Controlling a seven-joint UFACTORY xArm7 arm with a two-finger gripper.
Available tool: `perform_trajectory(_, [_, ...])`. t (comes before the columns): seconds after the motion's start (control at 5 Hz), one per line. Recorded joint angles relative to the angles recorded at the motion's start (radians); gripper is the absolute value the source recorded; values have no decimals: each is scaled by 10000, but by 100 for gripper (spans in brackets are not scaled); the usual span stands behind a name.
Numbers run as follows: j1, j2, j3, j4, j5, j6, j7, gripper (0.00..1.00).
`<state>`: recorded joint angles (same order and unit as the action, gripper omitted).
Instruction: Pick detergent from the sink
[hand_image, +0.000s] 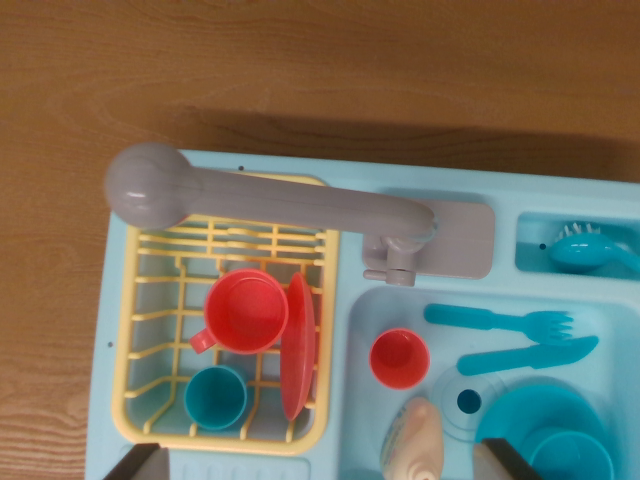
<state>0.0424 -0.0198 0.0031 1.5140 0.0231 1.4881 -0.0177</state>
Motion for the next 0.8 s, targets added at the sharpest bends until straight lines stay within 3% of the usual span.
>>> perform_trajectory(0.6, [-26, 21, -29, -281, 13, -267, 11, 0])
perform_trajectory(0.8, [-57, 46, -62, -606, 27, -577, 24, 0])
